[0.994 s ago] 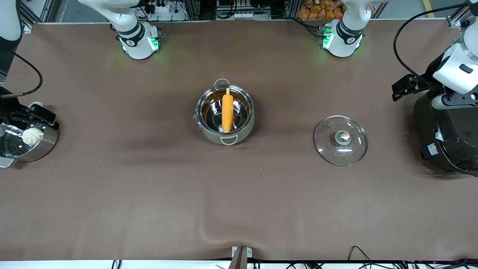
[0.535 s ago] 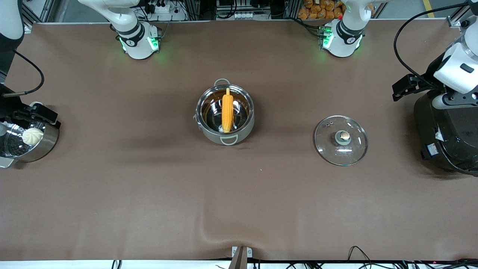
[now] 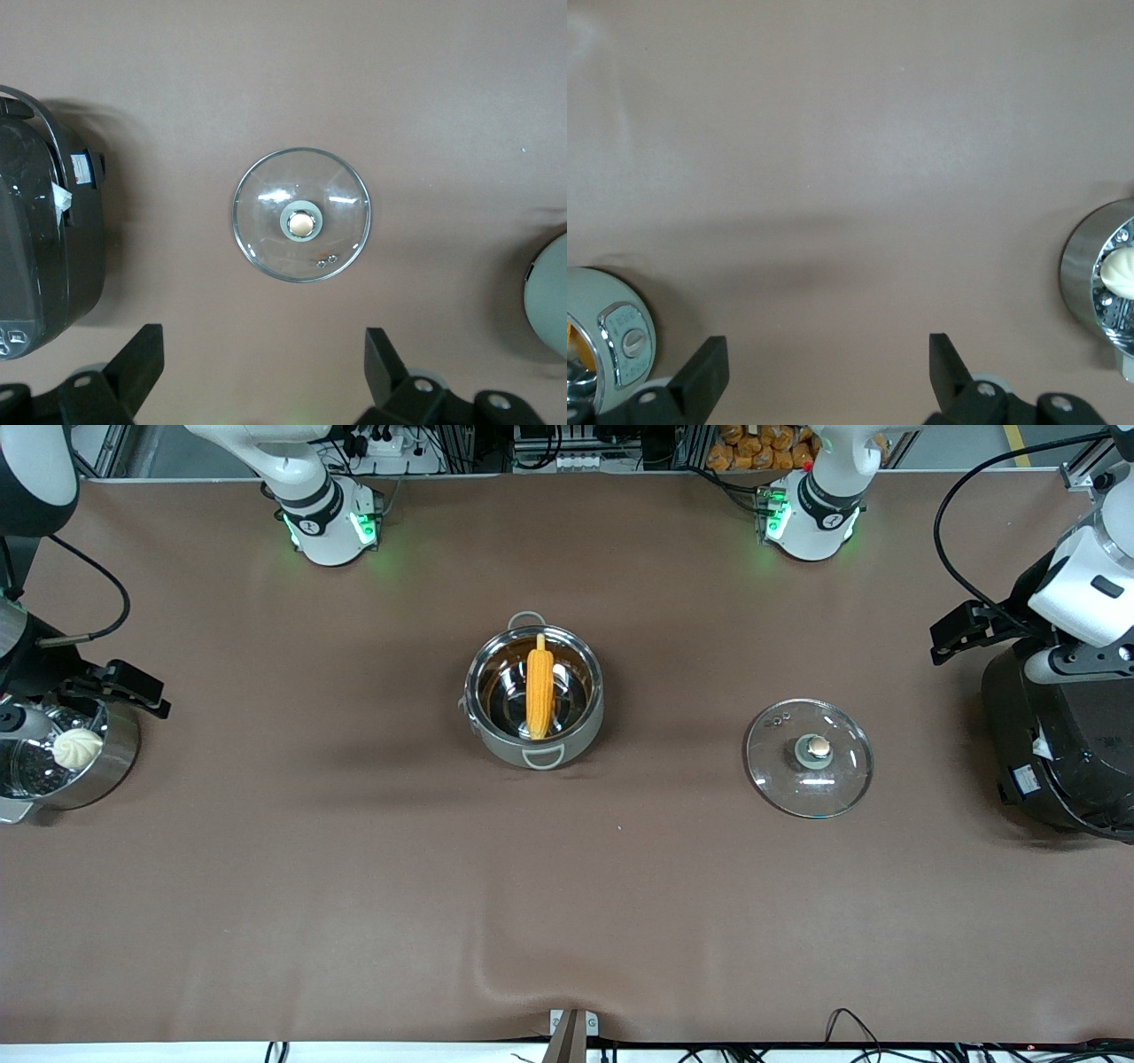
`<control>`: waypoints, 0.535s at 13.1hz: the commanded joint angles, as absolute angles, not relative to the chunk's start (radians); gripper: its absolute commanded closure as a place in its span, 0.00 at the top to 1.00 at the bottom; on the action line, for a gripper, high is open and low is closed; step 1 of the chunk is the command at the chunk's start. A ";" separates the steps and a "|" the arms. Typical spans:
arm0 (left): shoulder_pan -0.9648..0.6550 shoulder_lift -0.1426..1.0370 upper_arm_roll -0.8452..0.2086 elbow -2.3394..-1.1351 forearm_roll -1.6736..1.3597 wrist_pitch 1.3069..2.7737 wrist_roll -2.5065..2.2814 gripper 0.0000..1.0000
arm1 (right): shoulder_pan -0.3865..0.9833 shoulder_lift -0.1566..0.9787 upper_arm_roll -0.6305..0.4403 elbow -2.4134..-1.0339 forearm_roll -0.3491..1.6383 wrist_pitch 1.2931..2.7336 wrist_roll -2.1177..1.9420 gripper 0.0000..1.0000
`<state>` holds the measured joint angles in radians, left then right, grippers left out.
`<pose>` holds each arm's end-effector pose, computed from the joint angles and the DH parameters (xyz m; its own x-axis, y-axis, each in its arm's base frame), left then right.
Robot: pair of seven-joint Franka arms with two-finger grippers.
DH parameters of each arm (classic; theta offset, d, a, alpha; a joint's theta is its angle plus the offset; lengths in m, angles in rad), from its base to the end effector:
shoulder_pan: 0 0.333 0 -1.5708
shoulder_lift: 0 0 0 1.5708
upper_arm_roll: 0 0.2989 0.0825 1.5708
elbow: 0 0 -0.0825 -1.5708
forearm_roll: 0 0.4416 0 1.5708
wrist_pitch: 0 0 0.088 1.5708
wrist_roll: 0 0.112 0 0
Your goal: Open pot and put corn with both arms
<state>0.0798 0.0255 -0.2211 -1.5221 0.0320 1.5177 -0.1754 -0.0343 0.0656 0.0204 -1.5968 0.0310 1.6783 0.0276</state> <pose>0.6087 -0.0812 0.6083 0.9991 0.0357 -0.0242 0.0349 -0.9989 -0.0311 0.6390 -0.0060 0.5571 0.9989 -0.0449 0.0150 -0.0444 -0.9985 -0.0326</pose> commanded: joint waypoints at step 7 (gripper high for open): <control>0.081 0.029 -0.222 -1.511 0.009 1.497 -0.158 1.00 | -0.041 0.017 0.025 -1.631 0.049 1.612 0.041 1.00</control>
<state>0.0795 0.0264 -0.2214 -1.5221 0.0320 1.5152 -0.1754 -0.0345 0.0522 0.0206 -1.5975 0.0316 1.6187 0.0289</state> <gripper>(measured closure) 0.000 0.000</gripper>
